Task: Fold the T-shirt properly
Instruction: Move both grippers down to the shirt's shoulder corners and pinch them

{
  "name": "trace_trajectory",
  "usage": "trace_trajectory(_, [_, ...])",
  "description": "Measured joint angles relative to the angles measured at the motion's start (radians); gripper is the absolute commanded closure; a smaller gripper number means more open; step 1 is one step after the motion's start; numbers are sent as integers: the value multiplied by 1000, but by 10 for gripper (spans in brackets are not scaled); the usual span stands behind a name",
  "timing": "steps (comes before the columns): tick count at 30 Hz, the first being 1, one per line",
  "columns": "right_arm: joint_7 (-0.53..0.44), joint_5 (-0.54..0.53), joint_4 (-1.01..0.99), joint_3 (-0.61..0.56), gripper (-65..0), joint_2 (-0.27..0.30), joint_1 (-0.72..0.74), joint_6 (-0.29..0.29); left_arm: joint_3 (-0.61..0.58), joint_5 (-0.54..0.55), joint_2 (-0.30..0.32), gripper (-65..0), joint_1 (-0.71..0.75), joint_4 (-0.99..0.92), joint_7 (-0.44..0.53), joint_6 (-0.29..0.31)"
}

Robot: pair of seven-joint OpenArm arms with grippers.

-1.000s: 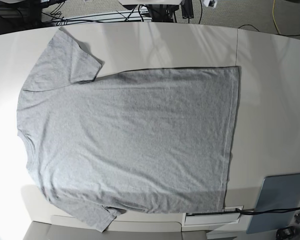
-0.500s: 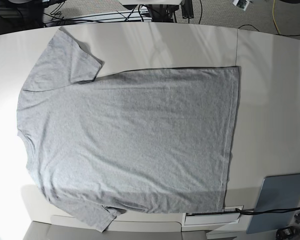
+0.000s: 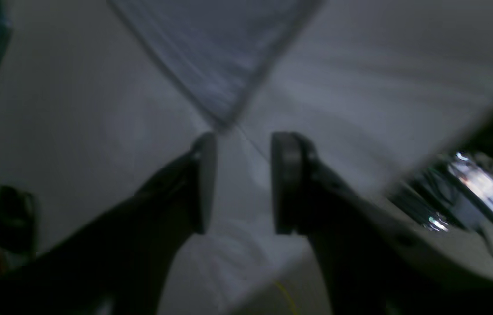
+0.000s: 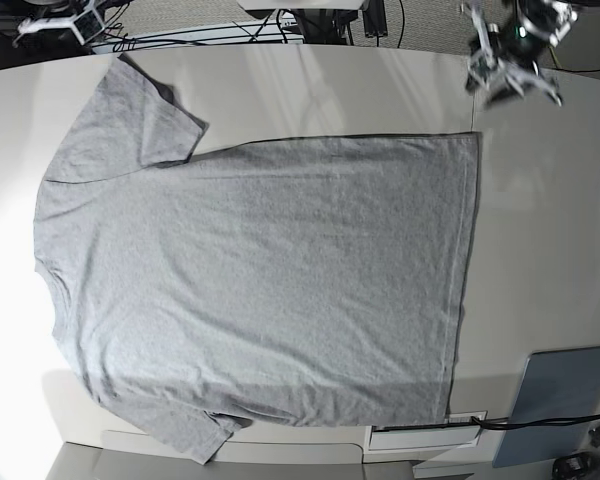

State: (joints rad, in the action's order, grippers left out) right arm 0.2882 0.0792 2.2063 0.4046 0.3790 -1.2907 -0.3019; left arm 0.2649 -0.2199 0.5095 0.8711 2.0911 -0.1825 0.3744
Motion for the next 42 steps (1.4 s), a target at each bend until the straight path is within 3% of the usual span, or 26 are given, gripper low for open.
trace_trajectory(4, [61,55,5,14,-112,0,57,-8,-9,0,0,-256,-98,-59,3,142])
trace_trajectory(8, [212,76,5,14,-112,-3,146,-40,-118,-69,23,-256,-189,-131,6,106])
trace_trajectory(12, [298,76,5,14,-112,-3,230,-56,-239,-171,31,-256,-265,-206,8,-9])
trace_trajectory(14, [298,77,5,14,-112,-3,249,-53,-270,-196,29,-256,-288,-243,6,-34])
trace_trajectory(25, [227,78,5,14,-112,-3,257,-57,-309,-186,33,-256,-455,-417,74,-20])
trace_trajectory(31, [227,146,5,14,-113,-3,257,-58,-343,-178,34,-255,-512,-478,113,-43])
trace_trajectory(33, [227,151,5,14,-113,2,257,-66,-344,-173,34,-226,-520,-487,115,-43])
trace_trajectory(35, [224,155,4,14,-131,31,257,-122,-346,-177,34,-125,-519,-489,117,-37])
trace_trajectory(37, [219,152,5,14,-196,68,257,-171,-349,-183,31,0,-517,-491,117,-16])
trace_trajectory(40, [220,154,5,14,-305,124,257,-178,-349,-184,31,0,-517,-492,116,-16])
trace_trajectory(42, [216,156,5,14,-336,161,256,-179,-349,-184,31,0,-517,-492,116,-18])
